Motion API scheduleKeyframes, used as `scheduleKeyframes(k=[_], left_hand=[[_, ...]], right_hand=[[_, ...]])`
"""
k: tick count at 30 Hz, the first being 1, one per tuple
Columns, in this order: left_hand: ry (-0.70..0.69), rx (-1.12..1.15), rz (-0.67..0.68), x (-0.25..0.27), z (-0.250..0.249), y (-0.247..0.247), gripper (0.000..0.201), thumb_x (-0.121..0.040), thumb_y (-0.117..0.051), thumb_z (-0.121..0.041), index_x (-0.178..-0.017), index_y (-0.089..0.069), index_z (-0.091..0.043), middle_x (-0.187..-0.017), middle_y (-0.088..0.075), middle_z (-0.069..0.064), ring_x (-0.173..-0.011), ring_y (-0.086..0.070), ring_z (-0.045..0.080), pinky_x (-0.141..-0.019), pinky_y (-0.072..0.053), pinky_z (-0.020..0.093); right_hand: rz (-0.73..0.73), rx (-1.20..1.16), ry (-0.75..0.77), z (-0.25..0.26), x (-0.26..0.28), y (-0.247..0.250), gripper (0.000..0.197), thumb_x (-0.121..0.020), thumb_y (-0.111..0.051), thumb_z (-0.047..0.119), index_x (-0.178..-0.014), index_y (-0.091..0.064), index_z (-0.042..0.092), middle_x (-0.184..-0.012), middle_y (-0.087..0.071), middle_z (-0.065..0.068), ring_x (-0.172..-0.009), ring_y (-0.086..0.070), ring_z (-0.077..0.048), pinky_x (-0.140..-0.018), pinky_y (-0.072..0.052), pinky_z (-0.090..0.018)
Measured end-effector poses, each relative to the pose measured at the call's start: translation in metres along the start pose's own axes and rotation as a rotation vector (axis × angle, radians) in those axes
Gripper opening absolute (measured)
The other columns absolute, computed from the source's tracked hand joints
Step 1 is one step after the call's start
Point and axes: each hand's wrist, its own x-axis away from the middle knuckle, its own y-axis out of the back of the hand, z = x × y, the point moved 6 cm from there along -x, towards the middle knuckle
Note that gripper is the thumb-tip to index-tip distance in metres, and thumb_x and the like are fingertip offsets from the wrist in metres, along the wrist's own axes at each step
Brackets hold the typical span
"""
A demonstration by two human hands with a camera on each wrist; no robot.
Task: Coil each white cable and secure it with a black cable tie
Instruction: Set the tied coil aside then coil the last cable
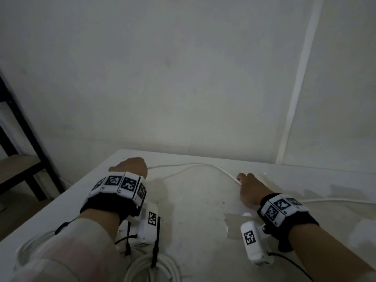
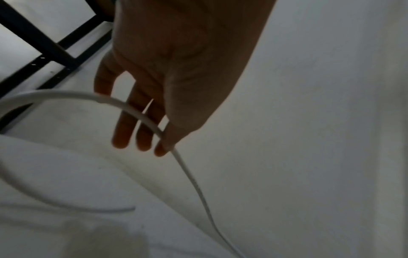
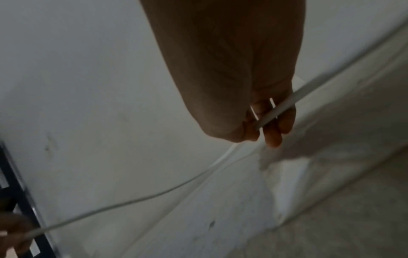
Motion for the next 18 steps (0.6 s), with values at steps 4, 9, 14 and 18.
scheduleKeyframes(k=[4,9,14,18], left_hand=[[-0.126,0.126,-0.292,0.037,-0.027,0.053,0.024,-0.097,-0.037,-0.018,-0.111,-0.055,-0.010,-0.114,-0.059,0.011,-0.102,-0.057,0.032,-0.075,-0.038,0.032],[-0.329,0.438,-0.573,0.108,-0.067,0.114,0.027,-0.097,-0.040,-0.030,-0.105,-0.060,-0.013,-0.109,-0.064,0.013,-0.099,-0.058,0.033,-0.073,-0.037,0.030],[-0.573,0.543,-0.615,0.167,-0.106,0.132,0.027,-0.095,-0.044,-0.034,-0.107,-0.062,-0.017,-0.105,-0.067,0.008,-0.102,-0.059,0.026,-0.079,-0.043,0.032],[-0.687,0.473,-0.649,0.198,-0.130,0.130,0.029,-0.095,-0.042,-0.038,-0.111,-0.061,-0.023,-0.102,-0.068,0.004,-0.098,-0.061,0.024,-0.075,-0.041,0.030]], right_hand=[[-0.004,-0.088,0.019,-0.005,0.014,0.016,0.039,-0.092,-0.035,0.004,-0.131,-0.031,0.006,-0.130,-0.034,-0.017,-0.113,-0.046,-0.033,-0.095,-0.039,-0.036],[-0.132,-0.175,0.085,-0.006,0.041,0.051,0.061,-0.095,-0.041,0.016,-0.146,-0.007,0.014,-0.146,-0.023,-0.017,-0.128,-0.036,-0.032,-0.104,-0.032,-0.036],[-0.495,-0.209,0.176,0.011,0.079,0.114,0.083,-0.091,-0.050,0.042,-0.147,0.008,0.020,-0.155,0.013,-0.007,-0.142,-0.009,-0.027,-0.111,-0.019,-0.043],[-0.804,-0.244,0.500,0.046,0.128,0.157,0.078,-0.086,-0.037,0.058,-0.147,-0.006,0.023,-0.157,-0.003,-0.006,-0.144,-0.005,-0.020,-0.113,-0.010,-0.038]])
